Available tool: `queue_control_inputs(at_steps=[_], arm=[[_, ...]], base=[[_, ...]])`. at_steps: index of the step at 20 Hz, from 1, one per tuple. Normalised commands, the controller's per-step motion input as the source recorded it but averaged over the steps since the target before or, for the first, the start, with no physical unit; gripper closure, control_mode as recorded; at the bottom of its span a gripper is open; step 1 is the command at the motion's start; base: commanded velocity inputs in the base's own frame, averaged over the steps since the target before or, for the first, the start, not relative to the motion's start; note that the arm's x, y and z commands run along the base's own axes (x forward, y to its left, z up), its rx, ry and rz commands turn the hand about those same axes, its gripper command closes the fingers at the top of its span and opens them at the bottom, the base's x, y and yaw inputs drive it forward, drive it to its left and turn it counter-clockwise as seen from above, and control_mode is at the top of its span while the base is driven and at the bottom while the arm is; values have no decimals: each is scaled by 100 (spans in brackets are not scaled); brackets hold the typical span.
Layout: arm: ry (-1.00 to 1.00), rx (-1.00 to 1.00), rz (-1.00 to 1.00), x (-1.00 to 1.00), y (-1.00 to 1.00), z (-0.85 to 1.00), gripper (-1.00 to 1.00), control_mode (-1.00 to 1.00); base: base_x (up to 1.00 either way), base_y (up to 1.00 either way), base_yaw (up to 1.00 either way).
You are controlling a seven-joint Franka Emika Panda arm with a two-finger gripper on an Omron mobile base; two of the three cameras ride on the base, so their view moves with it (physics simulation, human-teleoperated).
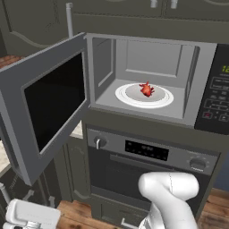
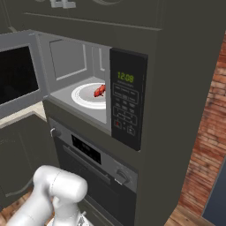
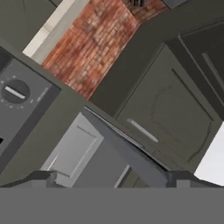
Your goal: Transport the fish from the fridge to the microwave and turn on the microwave.
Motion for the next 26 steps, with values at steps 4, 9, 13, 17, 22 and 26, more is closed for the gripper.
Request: queue_control_inputs(at_steps=[4,9,13,17,22,26], arm=[[-16,0,-7,7,18,0,-100,-100],[-18,0,-11,13,15,0,-100,-100],[-6,0,-14,28,18,0,-100,-100],[0,0,-19,30,18,0,-100,-100],[0,0,-24,21,19,3,-100,-100],[0,0,-19,25,16,9,-100,-100]], base=[[0,0,0],[0,0,0],[0,0,0],[0,0,0],[0,0,0],[0,0,0]])
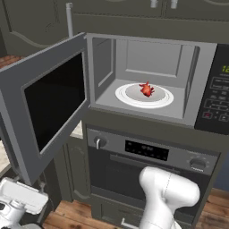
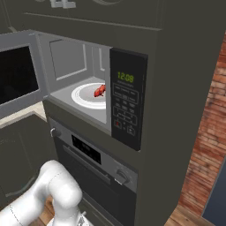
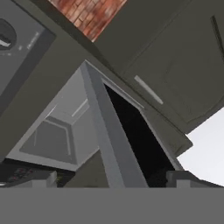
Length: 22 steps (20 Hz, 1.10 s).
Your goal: Transport the fish from the fridge to the microwave and turn on the microwave.
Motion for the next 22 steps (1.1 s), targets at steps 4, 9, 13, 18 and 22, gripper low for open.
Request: queue_control_inputs(at_steps=[4,9,13,18,22], arm=[[0,-2,-12,28,8,11,-100,-100],[0,-3,-6,27,1,14,-100,-100],[-6,0,-6,13,0,45,-100,-100],[-14,1,-7,0,-17,64,-100,-100],[-18,6,-4,-6,-45,57,-100,-100]], base=[[0,0,0],[0,0,0],[0,0,0],[0,0,0],[0,0,0]])
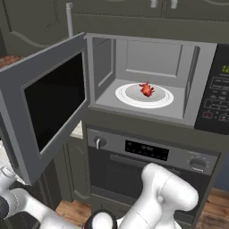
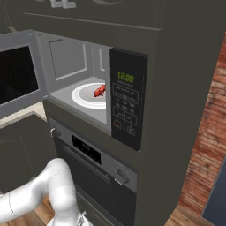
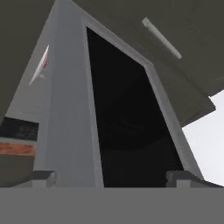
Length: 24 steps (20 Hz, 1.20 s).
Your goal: Transport the fish from the fridge to the microwave and turn on the microwave.
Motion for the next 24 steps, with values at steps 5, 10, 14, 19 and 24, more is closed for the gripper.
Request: queue_control_inputs(at_steps=[5,10,14,19,24], arm=[[-21,11,0,-34,-83,39,-100,-100],[-20,16,0,-65,-100,43,-100,-100],[-19,16,0,-56,-100,51,-100,-100],[-14,18,0,-49,-100,66,-100,-100],[-6,23,0,-41,-100,61,-100,-100]], base=[[0,0,0],[0,0,0],[0,0,0],[0,0,0],[0,0,0]])
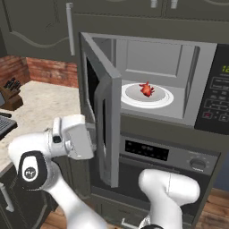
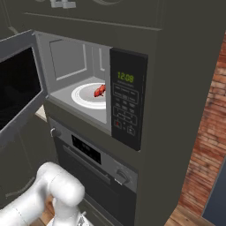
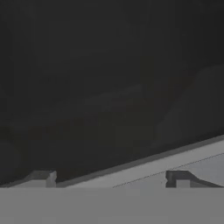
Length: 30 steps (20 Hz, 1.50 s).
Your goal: Transport the fish from the fridge to the microwave and turn on the microwave.
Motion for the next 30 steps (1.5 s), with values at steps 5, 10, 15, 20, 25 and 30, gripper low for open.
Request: queue_control_inputs(at_steps=[5,10,15,20,25,30], arm=[[-8,23,3,-38,-100,60,-100,-100],[-6,24,5,-38,-100,54,-100,-100],[0,27,13,-12,-100,37,-100,-100],[-4,20,22,18,-93,11,-100,-100],[-24,11,45,77,-75,0,-100,-100],[-19,10,56,85,-71,-7,-100,-100]], base=[[0,0,0],[0,0,0],[0,0,0],[0,0,0],[0,0,0],[0,0,0]])
